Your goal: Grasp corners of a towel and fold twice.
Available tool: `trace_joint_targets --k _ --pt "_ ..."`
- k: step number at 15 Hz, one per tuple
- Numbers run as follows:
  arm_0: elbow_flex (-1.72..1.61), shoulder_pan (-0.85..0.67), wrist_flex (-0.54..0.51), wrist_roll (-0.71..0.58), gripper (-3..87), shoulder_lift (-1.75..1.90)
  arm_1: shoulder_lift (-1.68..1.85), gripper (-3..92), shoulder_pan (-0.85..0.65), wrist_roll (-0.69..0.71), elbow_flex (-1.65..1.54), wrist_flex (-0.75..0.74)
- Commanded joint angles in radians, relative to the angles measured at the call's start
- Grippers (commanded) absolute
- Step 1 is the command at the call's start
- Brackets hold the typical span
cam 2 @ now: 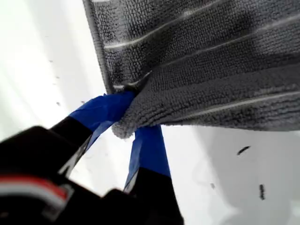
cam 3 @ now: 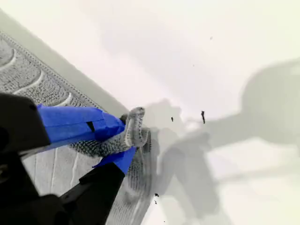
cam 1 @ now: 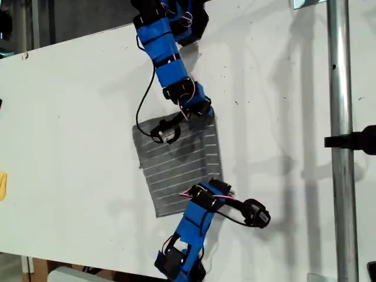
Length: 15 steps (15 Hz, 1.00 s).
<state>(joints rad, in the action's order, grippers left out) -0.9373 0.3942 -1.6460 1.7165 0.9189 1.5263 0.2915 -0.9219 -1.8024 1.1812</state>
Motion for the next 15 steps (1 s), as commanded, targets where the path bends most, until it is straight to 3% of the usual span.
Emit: trace_joint_targets --k 1,3,6,9,12,15 --pt "0.002 0.115 -0.02 0.064 -2.9 0.146 0.112 -0.2 0.143 -0.15 0.127 0.114" --pt "-0.153 0.098 -0.018 0.098 -2.9 0.264 0.147 -0.2 0.095 -0.15 0.132 0.114" --pt "-0.499 -0.086 0.011 0.026 -2.9 0.537 0.178 -0.2 -0.153 0.011 0.104 0.081" --pt "-0.739 -0.364 0.13 -0.209 -2.9 0.767 0.186 -0.2 -0.469 0.238 0.091 0.008" --pt "-0.749 -0.601 0.135 -0.446 -2.9 0.764 0.121 -0.2 -0.739 0.433 0.138 -0.071" --pt "-0.689 -0.782 0.087 -0.58 -2.9 0.782 0.052 -0.2 -0.893 0.578 0.279 -0.089"
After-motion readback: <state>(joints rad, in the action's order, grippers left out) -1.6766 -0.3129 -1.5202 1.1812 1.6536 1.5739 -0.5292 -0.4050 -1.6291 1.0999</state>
